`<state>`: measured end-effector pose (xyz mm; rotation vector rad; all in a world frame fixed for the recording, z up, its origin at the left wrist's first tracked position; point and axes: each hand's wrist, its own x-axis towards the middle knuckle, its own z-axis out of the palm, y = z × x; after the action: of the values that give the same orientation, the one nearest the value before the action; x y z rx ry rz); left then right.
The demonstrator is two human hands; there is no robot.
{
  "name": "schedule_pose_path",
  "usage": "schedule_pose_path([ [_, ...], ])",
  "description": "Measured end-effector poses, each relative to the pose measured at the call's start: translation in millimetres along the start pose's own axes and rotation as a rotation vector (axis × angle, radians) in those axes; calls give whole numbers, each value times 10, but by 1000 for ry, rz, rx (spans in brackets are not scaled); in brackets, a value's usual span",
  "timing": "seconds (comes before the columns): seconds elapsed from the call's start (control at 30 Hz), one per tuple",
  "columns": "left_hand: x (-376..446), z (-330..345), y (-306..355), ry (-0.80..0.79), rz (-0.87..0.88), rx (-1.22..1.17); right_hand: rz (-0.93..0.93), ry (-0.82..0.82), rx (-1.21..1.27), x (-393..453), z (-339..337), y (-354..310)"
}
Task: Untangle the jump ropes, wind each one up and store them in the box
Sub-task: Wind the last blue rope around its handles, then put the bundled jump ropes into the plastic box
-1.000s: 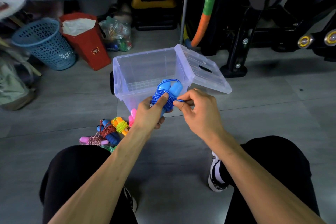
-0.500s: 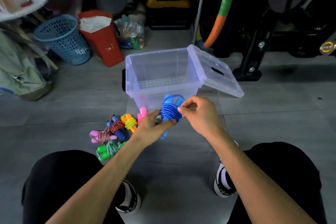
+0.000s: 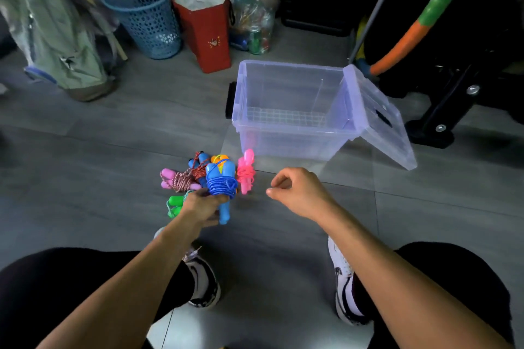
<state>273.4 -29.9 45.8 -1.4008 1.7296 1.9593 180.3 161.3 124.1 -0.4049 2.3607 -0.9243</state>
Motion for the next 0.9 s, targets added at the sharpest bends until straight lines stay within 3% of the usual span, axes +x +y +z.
schedule_pose_path([
  [0.17,422,-353,160,-3,-35,-62,101,-205,-199,574,202,-64],
  [0.4,1143,-671,316,-27,-22,79,192,-237,-285,1538,778,158],
  [0.67,1725,-694,231,-15,-79,-5,388,-50,-113,2457,1630,749],
  [0.9,1740,-594,172,-25,-161,-135,420,2,-80,2655,1835,801],
])
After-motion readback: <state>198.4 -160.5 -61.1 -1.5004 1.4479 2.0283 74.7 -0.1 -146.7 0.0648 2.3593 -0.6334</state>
